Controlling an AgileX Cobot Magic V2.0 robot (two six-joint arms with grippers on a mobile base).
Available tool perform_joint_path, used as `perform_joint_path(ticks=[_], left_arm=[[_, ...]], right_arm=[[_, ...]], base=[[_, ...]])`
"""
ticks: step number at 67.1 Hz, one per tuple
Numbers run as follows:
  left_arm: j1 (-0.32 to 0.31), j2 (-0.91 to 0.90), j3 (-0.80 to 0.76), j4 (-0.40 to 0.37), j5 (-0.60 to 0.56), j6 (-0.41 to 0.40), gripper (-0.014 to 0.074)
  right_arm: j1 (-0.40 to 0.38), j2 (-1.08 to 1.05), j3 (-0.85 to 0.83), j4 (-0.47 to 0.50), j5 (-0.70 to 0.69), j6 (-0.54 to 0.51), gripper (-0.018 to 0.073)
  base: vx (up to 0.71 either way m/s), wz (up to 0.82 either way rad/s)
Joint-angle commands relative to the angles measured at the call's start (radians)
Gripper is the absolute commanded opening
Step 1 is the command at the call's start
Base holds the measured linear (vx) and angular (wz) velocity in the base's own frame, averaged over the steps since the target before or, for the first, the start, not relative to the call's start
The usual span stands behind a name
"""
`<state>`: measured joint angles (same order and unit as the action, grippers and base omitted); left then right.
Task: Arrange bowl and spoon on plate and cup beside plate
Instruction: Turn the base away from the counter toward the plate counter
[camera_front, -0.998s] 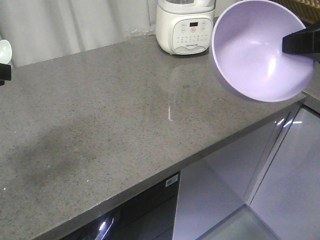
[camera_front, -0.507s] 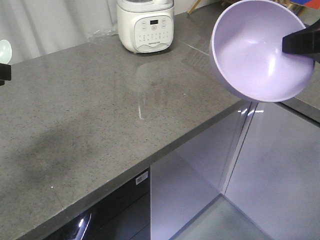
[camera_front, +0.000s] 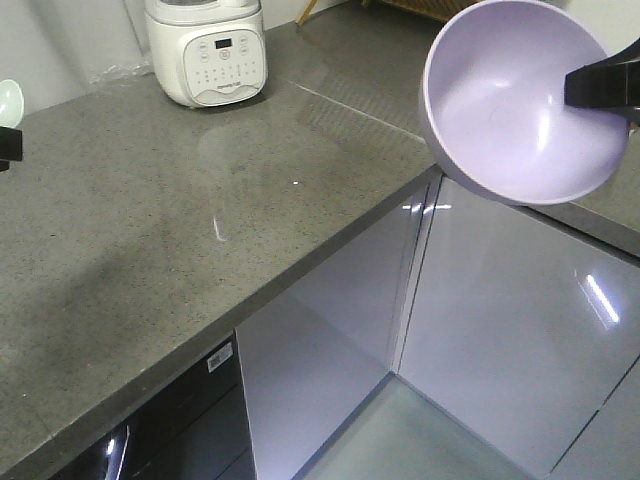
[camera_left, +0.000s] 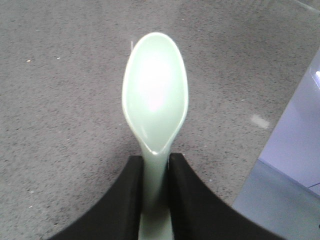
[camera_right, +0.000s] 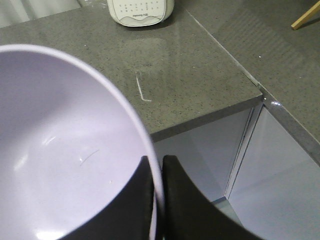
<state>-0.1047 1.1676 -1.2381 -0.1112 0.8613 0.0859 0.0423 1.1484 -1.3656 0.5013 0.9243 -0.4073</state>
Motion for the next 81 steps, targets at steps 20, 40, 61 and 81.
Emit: perform_joint_path(ticks=[20,40,61,81], left_arm=[[-0.004,-0.018,-0.023,-0.014,-0.057,-0.01,-0.0007],[-0.004,-0.018,-0.023,-0.014,-0.057,-0.01,-0.0006],[-0.004,-0.018,-0.023,-0.014,-0.057,-0.01,-0.0006],[-0.004,-0.018,-0.023,-0.014,-0.057,-0.01,-0.0006]], right_arm=[[-0.006,-0.02,-0.031,0.026,-0.061,-0.007,-0.0004],[-0.006,-0.02,-0.031,0.026,-0.061,-0.007,-0.0004],[-0.006,-0.02,-0.031,0.026,-0.061,-0.007,-0.0004],[-0.006,-0.02,-0.031,0.026,-0.06,-0.007,-0.0004]], base=[[-0.01,-0.21],[-0.01,-0.21],[-0.01,-0.2],[-0.01,-0.19]])
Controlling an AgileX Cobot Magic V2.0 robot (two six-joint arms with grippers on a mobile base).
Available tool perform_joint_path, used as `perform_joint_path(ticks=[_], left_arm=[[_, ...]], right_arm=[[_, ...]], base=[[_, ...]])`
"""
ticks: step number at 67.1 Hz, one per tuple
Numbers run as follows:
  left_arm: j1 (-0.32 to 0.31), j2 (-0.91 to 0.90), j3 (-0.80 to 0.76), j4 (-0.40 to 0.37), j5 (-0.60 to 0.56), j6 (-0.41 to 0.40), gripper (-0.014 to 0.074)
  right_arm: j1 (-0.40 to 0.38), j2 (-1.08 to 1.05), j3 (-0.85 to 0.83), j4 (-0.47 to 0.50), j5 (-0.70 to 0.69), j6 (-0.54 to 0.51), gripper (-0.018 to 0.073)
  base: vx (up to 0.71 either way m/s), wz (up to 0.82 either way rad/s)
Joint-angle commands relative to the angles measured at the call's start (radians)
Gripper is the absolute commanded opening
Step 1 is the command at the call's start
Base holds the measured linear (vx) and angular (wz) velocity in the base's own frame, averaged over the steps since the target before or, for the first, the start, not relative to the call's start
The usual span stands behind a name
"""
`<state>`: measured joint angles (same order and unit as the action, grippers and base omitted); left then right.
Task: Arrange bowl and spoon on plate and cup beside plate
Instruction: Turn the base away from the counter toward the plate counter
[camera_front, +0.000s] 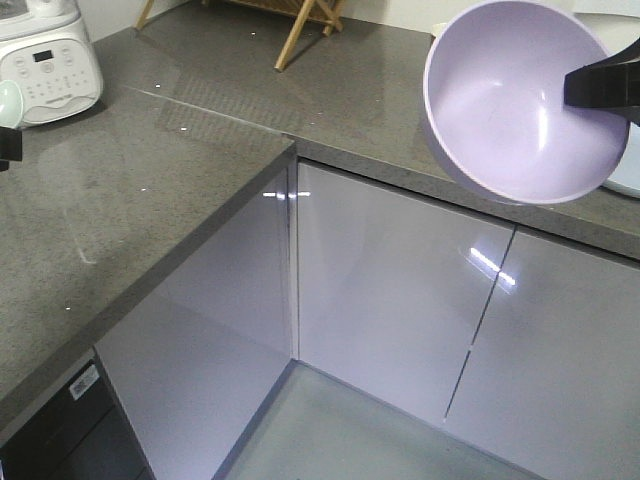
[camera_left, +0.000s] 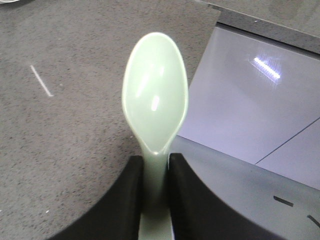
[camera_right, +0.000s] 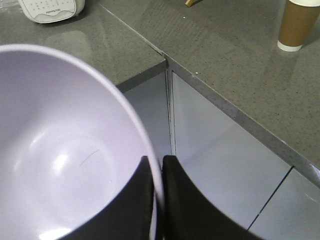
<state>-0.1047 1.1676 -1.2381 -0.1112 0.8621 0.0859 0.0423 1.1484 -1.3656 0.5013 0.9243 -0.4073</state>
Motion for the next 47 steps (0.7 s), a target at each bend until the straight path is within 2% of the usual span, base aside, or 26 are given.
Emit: perform_joint_path(ticks=[1,47], left_arm=[[-0.004,-0.018,-0.023,-0.014,-0.058,-0.01,-0.0006],[-0.004,-0.018,-0.023,-0.014,-0.058,-0.01,-0.0006]], right_arm=[[-0.006,-0.02,-0.031,0.026,-0.06,-0.007,-0.0004],[-0.006,-0.02,-0.031,0.026,-0.06,-0.007,-0.0004]], base=[[-0.01,-0.2],[-0.01,-0.21]])
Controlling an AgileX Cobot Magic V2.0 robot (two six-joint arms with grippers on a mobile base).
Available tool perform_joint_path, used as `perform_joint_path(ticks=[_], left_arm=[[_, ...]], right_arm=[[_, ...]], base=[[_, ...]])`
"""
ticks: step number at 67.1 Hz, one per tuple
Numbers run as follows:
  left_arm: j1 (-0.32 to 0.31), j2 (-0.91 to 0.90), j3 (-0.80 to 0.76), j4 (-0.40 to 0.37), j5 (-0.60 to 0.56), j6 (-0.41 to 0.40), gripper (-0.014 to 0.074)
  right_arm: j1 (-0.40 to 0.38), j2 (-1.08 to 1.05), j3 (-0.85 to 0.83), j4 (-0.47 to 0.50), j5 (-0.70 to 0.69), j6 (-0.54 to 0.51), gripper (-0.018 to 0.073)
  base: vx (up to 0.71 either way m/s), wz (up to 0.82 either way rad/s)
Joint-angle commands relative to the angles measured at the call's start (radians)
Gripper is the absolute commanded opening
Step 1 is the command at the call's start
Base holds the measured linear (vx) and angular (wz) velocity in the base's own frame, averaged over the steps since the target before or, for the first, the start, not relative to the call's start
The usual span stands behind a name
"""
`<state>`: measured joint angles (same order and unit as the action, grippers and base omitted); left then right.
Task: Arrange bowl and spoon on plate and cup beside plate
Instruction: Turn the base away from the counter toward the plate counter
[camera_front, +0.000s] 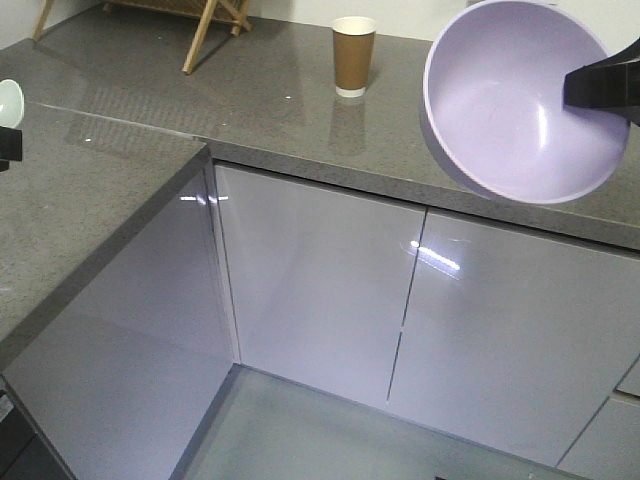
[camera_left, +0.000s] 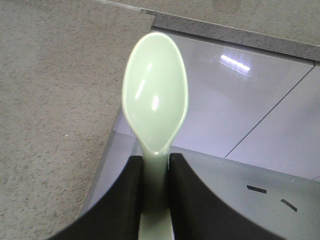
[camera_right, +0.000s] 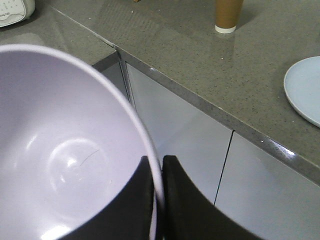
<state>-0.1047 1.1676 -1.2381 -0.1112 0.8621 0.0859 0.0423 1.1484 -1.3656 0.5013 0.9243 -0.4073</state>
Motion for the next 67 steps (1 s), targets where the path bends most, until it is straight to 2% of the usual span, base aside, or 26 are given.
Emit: perform_joint_path(ticks=[1,67], left_arm=[[-0.004,-0.018,-0.023,-0.014,-0.058,-0.01,-0.0006],[-0.004,-0.018,-0.023,-0.014,-0.058,-0.01,-0.0006]], right_arm=[[-0.006,-0.02,-0.031,0.026,-0.06,-0.007,-0.0004],[-0.006,-0.02,-0.031,0.026,-0.061,-0.007,-0.0004]], base=[[0.0,-0.2],[-0.01,-0.19]])
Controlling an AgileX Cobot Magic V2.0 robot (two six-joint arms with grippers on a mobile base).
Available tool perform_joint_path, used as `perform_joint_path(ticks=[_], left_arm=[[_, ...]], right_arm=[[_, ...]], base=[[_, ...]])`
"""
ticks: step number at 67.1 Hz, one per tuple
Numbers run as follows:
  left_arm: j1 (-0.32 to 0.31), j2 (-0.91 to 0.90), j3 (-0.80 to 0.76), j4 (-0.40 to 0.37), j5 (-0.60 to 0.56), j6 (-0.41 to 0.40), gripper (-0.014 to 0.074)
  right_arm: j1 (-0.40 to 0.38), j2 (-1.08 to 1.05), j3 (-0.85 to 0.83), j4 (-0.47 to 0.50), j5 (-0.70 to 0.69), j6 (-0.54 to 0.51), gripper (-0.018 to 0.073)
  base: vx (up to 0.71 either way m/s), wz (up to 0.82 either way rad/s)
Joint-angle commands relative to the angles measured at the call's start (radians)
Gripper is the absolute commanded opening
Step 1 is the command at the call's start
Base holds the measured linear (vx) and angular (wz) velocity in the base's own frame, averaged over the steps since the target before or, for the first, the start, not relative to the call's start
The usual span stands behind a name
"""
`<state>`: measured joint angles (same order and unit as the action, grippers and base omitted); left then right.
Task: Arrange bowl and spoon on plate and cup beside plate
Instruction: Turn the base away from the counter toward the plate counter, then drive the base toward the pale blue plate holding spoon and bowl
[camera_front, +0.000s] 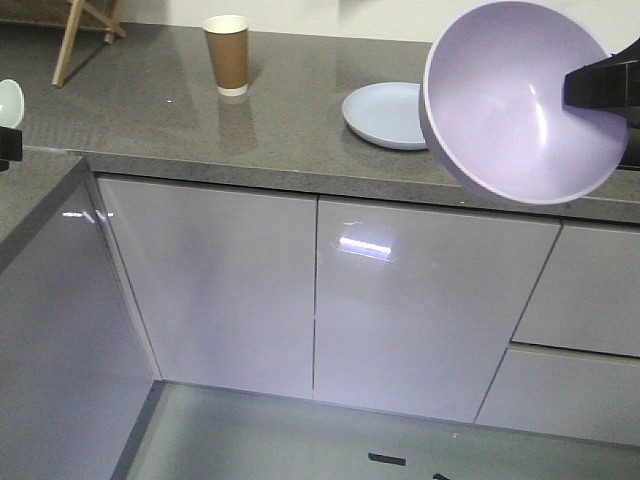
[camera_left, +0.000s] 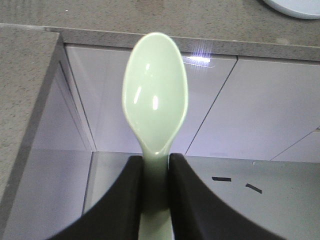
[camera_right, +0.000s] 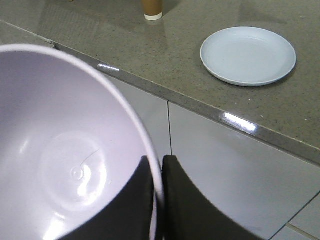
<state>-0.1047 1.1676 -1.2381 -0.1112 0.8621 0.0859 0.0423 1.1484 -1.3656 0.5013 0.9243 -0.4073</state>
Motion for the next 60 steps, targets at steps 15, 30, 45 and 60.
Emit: perform_joint_path(ticks=[15,30,45,60], left_arm=[[-0.004,-0.018,-0.023,-0.014,-0.058,-0.01,-0.0006],[-0.004,-0.018,-0.023,-0.014,-0.058,-0.01,-0.0006],[-0.004,-0.018,-0.023,-0.014,-0.058,-0.01,-0.0006],[-0.004,-0.018,-0.023,-0.014,-0.058,-0.01,-0.0006]], right_arm=[[-0.006,-0.02,-0.031,0.026,-0.061,-0.007,-0.0004],[-0.006,-0.02,-0.031,0.026,-0.06,-0.007,-0.0004],[-0.006,-0.02,-0.031,0.026,-0.06,-0.007,-0.0004],[-0.006,-0.02,-0.031,0.026,-0.06,-0.007,-0.0004]], base=[[-0.01,-0.19],[-0.01,-0.15],[-0.01,-0.11],[0.0,-0.09]])
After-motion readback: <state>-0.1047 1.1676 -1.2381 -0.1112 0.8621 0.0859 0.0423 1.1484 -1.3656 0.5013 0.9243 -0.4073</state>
